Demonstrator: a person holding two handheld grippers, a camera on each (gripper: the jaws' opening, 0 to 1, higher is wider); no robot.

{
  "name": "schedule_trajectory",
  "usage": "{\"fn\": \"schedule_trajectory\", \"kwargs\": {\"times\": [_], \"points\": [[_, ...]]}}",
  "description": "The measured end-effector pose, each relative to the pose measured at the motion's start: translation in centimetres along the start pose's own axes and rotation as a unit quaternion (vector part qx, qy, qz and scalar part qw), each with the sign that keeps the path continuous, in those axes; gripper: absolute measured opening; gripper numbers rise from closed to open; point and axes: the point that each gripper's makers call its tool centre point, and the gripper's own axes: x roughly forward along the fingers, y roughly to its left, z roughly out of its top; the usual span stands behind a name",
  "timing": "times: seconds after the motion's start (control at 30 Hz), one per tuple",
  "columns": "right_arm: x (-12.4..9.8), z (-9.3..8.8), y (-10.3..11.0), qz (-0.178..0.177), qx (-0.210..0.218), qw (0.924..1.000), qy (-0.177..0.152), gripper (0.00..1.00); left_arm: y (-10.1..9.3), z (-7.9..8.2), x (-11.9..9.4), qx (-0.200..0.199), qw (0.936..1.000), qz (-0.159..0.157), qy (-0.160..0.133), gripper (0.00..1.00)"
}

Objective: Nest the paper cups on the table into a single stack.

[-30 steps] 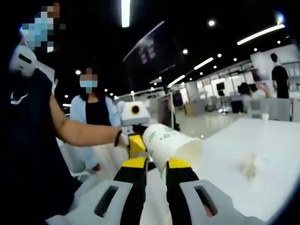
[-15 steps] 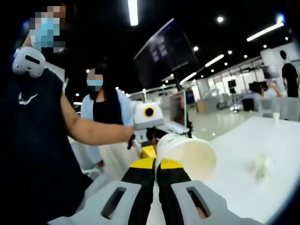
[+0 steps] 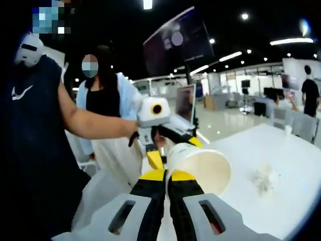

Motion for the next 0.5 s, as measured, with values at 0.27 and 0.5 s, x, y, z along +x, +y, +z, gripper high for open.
{"fn": "schedule_trajectory", "kwargs": {"times": [0.27, 0.5], "points": [[-1.5, -0.5, -0.1, -0.034, -0.039, 0.9956, 0.079, 0.00, 1.8, -1.2, -1.6, -0.001, 0.9977, 0.066, 0.010, 0.67], [-2.1, -0.1, -0.6, -0.051, -0.066, 0.9882, 0.129, 0.00, 4.4, -3.2, -3.4, -0.014, 0.9886, 0.146, 0.035, 0.82]]}}
